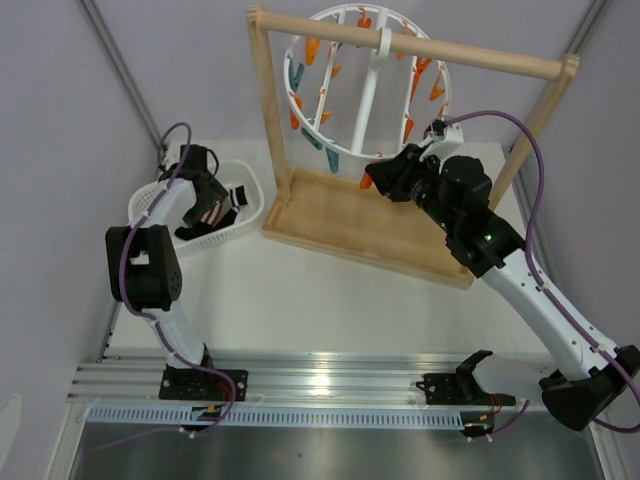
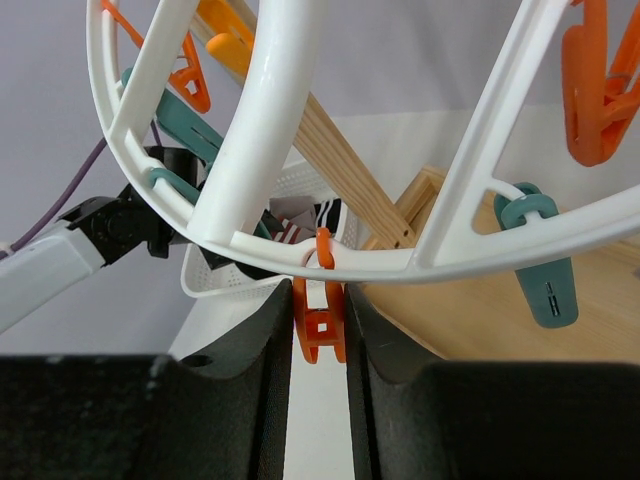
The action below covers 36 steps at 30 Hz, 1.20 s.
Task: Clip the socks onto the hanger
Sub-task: Pick up the sock from the bin.
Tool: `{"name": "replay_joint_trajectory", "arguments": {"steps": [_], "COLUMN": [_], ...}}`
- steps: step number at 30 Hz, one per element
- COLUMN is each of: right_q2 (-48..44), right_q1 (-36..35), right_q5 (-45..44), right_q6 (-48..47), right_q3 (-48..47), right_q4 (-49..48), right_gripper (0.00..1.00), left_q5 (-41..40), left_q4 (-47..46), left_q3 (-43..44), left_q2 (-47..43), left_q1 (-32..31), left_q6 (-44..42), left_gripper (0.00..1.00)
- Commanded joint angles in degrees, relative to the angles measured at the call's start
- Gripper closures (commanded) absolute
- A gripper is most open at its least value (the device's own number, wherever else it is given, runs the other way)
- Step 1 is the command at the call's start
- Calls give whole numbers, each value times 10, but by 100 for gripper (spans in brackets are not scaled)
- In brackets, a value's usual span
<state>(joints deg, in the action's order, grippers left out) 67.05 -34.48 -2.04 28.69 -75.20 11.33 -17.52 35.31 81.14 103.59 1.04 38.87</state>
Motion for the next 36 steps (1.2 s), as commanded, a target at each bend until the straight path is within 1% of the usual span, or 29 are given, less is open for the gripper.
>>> {"name": "replay_joint_trajectory", "arguments": {"steps": [1,5,8,11,15,21,26,33,34,35,36], "right_q2": [-12,-9,-8,-3,3,4,-2,-2,-2,-2,-2], "right_q1": [4,4,4,4,5,5,5,5,6,6,6], "right_q5": [8,9,11,13,14,14,13,14,14,14,14], "right_q6": [-1,-6,-6,-7,-6,-4,-4,-2,-1,-1,-1], "right_q3": [0,0,-2,-2,-4,-8,-7,-5,-5,-4,-3], "right_q4": [-32,-32,-32,-32,-32,-32,-30,-32,-32,-32,-32], "right_gripper": [98,98,98,98,98,98,98,98,98,98,98], "left_q5": [15,28,38,50,49,58,66,83,83,84,84], "left_q4": [-2,2,-13,-6,0,23,49,60,60,59,59], "left_q3": [35,55,59,78,96,128,151,152,152,152,152], "left_q2": [20,59,71,87,98,123,143,151,151,150,151], "left_q1": [21,37,44,54,53,54,56,56,57,57,57], "left_q6": [32,37,38,42,42,40,40,37,36,36,35], "left_gripper": [13,14,18,21,27,33,33,34,35,41,44]}}
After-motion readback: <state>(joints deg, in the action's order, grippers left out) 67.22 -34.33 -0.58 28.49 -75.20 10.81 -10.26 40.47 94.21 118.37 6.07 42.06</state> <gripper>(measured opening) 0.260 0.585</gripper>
